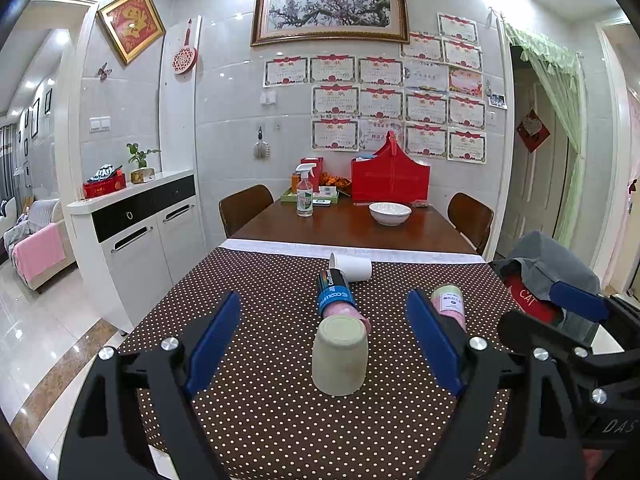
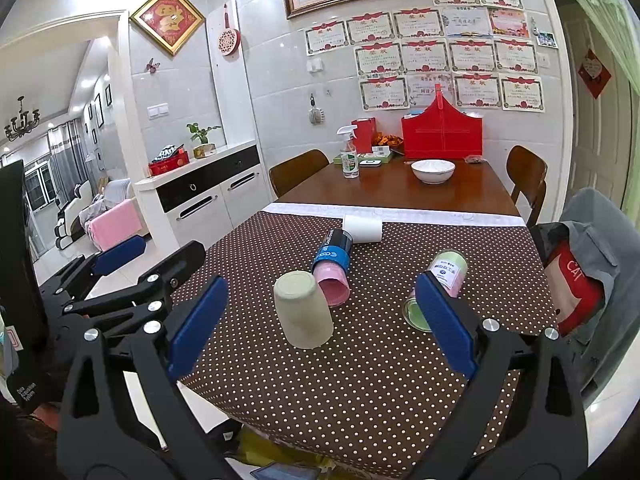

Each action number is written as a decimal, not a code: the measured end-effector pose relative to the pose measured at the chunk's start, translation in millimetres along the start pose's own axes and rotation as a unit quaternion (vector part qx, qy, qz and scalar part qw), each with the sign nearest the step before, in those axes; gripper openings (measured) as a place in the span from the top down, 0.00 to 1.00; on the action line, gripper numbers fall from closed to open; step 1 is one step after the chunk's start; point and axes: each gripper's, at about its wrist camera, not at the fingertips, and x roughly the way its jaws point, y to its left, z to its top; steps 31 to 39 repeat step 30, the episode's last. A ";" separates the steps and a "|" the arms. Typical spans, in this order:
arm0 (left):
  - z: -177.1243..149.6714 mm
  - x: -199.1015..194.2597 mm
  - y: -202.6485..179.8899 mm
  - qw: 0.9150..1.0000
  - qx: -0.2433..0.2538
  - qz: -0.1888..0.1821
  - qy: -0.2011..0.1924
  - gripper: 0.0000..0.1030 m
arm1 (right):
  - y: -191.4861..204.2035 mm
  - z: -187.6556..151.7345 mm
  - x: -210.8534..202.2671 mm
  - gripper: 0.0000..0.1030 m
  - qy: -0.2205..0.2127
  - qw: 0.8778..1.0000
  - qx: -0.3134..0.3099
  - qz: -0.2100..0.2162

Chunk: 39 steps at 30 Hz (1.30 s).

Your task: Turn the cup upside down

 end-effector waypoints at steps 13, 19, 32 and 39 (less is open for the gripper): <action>-3.1 4.2 1.0 1.000 -0.001 0.002 0.003 0.19 | -0.5 -1.6 3.6 0.10 0.003 1.000 0.001 0.001; -3.5 5.0 1.4 1.000 -0.001 0.002 0.003 0.19 | -0.9 -2.1 4.2 0.10 0.003 1.000 0.002 0.002; -7.9 8.2 4.3 1.000 -0.001 0.001 0.007 0.19 | -2.9 -4.6 6.9 0.10 0.005 1.000 0.003 0.001; -7.9 8.2 4.3 1.000 -0.001 0.001 0.007 0.19 | -2.9 -4.6 6.9 0.10 0.005 1.000 0.003 0.001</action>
